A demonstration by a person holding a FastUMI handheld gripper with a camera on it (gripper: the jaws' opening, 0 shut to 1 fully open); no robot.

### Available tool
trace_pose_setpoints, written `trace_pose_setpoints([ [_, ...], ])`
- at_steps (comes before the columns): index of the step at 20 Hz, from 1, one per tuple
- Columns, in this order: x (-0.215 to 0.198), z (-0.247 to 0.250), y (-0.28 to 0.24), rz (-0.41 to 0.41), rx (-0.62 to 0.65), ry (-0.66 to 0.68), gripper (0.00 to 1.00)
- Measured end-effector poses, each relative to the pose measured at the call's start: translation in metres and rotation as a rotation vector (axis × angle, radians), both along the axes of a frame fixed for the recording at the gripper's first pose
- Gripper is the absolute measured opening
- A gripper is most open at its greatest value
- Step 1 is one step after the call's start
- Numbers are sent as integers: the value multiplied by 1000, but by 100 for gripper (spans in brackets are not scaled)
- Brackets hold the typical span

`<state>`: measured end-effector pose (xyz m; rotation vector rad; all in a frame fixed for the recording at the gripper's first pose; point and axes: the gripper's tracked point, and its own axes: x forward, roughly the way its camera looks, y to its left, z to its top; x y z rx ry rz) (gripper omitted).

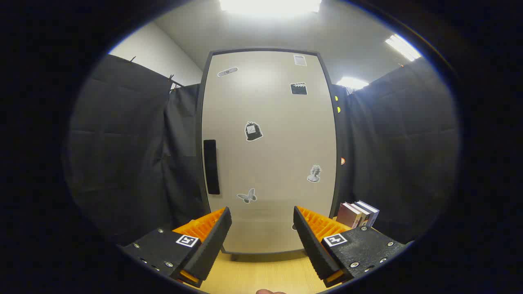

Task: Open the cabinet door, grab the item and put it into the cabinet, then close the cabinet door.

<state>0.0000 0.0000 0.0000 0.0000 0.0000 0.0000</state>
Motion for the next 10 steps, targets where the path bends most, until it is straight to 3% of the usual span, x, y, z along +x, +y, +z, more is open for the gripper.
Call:
trace_pose_setpoints([
  [10, 1, 2, -5, -9, 54, 1, 95],
])
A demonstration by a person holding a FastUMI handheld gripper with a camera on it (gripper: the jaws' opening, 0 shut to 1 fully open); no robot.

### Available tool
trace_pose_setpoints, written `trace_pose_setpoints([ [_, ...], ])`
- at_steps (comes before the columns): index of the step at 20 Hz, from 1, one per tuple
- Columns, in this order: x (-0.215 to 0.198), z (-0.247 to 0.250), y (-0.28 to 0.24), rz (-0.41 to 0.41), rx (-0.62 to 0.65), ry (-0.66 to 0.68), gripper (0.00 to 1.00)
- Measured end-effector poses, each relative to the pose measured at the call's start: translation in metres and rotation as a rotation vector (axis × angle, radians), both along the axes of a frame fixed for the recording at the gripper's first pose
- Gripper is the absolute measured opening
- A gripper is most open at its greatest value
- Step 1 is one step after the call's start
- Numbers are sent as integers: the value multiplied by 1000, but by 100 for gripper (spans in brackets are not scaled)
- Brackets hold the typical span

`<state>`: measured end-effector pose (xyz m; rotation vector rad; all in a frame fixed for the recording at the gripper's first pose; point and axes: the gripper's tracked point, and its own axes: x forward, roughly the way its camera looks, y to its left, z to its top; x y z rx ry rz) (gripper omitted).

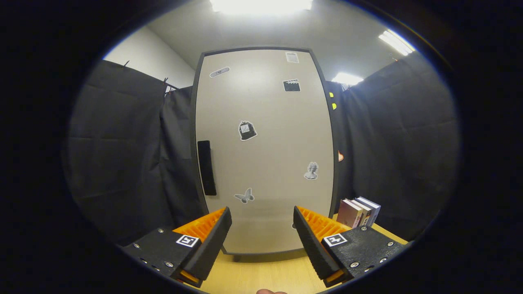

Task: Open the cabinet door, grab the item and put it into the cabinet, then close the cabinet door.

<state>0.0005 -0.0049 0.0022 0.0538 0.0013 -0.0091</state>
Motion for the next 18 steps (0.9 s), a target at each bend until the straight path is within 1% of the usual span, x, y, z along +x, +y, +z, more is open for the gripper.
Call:
trace_pose_setpoints([
  [12, -2, 7, -1, 4, -9, -6, 95],
  [18, 14, 20, 13, 26, -11, -7, 95],
])
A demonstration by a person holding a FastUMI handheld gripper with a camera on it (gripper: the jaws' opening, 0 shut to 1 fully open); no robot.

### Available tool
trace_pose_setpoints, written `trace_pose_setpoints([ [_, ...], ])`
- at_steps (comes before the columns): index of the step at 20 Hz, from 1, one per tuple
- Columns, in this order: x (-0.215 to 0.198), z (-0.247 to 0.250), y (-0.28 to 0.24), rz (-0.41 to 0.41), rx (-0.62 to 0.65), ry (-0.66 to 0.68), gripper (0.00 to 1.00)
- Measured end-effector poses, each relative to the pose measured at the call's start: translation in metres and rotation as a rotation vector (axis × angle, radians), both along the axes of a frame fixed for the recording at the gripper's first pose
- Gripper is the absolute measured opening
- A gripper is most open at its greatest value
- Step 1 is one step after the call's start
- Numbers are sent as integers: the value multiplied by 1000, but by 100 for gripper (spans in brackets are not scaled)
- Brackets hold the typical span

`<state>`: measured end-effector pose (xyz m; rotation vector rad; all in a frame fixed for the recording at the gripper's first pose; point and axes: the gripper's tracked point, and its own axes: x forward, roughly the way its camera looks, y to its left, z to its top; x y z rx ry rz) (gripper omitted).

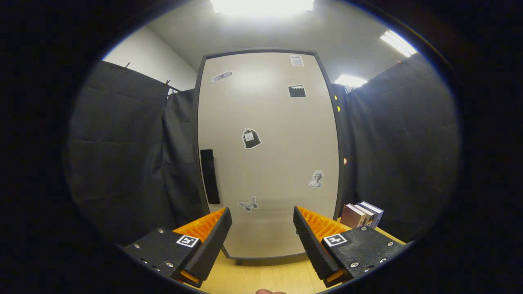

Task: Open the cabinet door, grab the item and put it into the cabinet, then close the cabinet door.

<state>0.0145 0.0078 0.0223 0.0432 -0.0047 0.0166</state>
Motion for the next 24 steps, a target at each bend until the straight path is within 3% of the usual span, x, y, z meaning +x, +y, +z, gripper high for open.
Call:
trace_pose_setpoints([
  [8, 62, 12, 60, 61, 5, 2, 95],
  [15, 115, -3, 103, 62, -118, -4, 94],
  [17, 125, -11, 113, 79, -98, 20, 92],
  [21, 128, -14, 114, 91, -64, 49, 36],
  [24, 127, -16, 114, 105, -76, 61, 31],
])
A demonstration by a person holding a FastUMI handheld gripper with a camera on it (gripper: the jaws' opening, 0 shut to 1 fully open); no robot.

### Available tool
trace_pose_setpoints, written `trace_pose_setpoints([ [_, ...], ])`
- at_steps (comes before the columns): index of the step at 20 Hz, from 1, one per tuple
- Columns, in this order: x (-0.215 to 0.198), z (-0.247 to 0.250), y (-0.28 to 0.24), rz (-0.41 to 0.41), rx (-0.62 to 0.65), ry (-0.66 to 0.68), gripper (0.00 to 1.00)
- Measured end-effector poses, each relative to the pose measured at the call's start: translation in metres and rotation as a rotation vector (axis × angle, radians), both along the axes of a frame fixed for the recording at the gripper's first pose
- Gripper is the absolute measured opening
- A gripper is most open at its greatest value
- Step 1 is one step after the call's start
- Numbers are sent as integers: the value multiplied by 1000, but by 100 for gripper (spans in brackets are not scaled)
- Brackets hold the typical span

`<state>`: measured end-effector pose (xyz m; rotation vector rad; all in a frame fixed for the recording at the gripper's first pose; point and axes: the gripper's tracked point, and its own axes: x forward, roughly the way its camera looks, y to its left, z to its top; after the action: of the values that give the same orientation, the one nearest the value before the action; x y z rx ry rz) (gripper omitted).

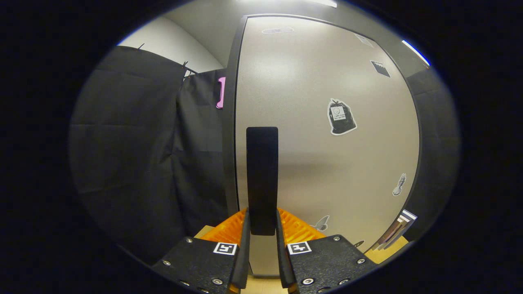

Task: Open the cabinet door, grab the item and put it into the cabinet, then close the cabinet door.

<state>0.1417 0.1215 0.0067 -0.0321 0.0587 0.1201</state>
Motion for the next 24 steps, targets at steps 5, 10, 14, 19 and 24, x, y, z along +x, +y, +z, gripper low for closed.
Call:
trace_pose_setpoints([
  [5, -13, 1, -1, 59, -18, 0, 27],
  [10, -40, 2, -6, 160, -29, 14, 27],
  [14, -76, 0, -22, 249, -11, 30, 27],
  [19, -116, 1, -50, 340, -49, 23, 27],
  [24, -132, 1, -63, 458, -25, 43, 27],
])
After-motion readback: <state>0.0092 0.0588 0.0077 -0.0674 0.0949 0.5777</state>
